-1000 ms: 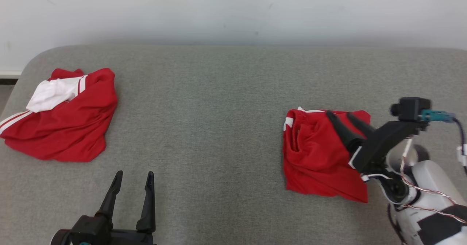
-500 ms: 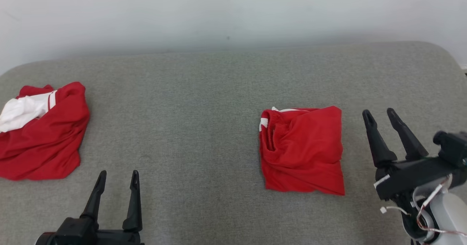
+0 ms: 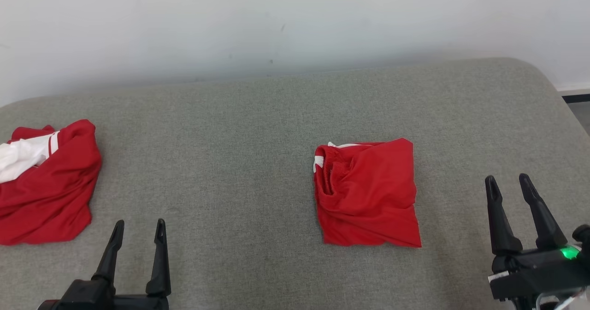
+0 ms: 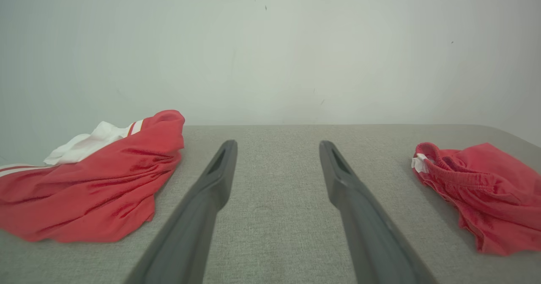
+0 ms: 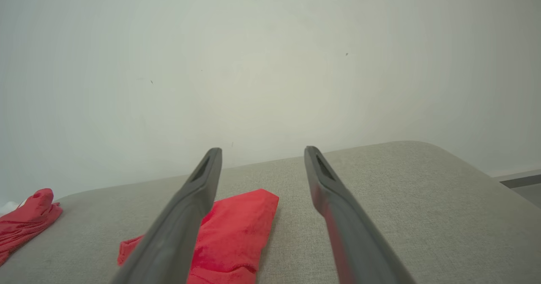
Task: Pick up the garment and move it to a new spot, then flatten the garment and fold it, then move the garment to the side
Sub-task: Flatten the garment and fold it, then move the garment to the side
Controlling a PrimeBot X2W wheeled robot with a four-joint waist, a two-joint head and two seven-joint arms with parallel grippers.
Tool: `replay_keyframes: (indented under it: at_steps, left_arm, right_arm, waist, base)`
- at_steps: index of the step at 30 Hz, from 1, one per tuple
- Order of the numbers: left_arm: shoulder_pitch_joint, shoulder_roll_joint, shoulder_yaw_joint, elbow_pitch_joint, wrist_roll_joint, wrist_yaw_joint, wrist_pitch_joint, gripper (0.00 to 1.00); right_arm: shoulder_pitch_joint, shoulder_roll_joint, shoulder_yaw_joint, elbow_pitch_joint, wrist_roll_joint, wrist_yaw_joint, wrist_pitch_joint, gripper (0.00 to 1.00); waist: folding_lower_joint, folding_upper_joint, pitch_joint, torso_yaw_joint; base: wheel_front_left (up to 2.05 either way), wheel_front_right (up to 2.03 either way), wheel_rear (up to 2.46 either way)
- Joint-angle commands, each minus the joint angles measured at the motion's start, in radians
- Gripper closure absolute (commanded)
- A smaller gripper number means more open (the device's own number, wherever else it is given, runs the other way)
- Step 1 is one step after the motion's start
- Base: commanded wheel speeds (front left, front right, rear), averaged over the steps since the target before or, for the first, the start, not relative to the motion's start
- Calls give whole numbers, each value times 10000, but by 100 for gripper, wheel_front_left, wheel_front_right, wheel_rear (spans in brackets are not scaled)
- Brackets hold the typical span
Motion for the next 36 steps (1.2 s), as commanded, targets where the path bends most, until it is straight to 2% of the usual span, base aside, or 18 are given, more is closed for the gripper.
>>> replay_keyframes:
  at_steps: [1, 7, 15, 36]
  left_arm:
    - [129, -2, 48, 1, 83, -8, -4, 0]
    - [263, -3, 163, 35, 120, -32, -5, 0]
    - [612, 60, 236, 60, 130, -115, -5, 0]
    - [823, 43, 328, 44, 91, -141, -4, 0]
  right_arm:
    - [266, 99, -139, -165, -255, -24, -77, 0]
    - [1012, 547, -548, -761, -1072, -24, -127, 0]
    - [1754, 1031, -566, -1082, -1794, -24, -133, 0]
    - [1984, 1112, -507, -922, -1809, -24, -136, 0]
  waist:
    - [1, 0, -52, 34]
    - [1, 0, -243, 120]
    - [1, 0, -470, 234]
    - [1, 0, -647, 441]
  base:
    - [0, 0, 0]
    - [0, 0, 0]
    - [0, 0, 0]
    - [0, 0, 0]
